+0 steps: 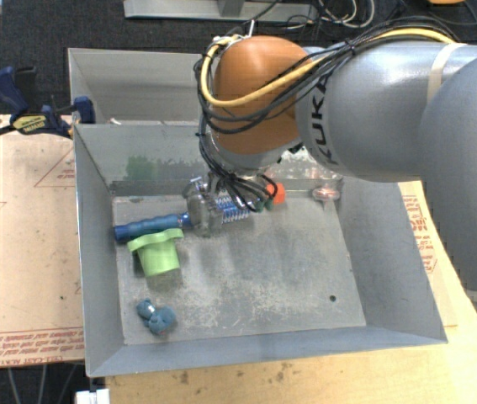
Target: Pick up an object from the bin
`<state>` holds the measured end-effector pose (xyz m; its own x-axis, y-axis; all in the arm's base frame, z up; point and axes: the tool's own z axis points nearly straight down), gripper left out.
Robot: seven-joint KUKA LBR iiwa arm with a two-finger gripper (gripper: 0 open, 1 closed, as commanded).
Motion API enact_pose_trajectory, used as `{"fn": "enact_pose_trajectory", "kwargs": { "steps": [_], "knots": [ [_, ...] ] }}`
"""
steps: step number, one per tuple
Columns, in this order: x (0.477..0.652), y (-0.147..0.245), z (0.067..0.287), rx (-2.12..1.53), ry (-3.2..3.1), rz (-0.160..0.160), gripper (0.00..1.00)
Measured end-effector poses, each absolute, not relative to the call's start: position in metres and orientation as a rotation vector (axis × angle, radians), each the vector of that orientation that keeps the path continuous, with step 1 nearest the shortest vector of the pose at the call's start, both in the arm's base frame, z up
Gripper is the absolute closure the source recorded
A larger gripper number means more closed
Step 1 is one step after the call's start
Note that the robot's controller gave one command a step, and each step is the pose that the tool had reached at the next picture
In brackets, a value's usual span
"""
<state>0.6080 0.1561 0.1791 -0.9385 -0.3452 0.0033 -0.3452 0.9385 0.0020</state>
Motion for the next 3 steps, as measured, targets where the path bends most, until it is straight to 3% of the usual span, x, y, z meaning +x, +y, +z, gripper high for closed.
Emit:
{"fn": "enact_pose_trajectory", "kwargs": {
  "steps": [1,2,3],
  "knots": [
    [0.617,0.232,0.203,0.273,-3.136,-0.008,1.00],
    [0.540,0.231,0.163,0.879,-3.012,-0.003,1.00],
    [0.542,0.231,0.164,0.875,-3.018,-0.003,0.00]
  ]
}}
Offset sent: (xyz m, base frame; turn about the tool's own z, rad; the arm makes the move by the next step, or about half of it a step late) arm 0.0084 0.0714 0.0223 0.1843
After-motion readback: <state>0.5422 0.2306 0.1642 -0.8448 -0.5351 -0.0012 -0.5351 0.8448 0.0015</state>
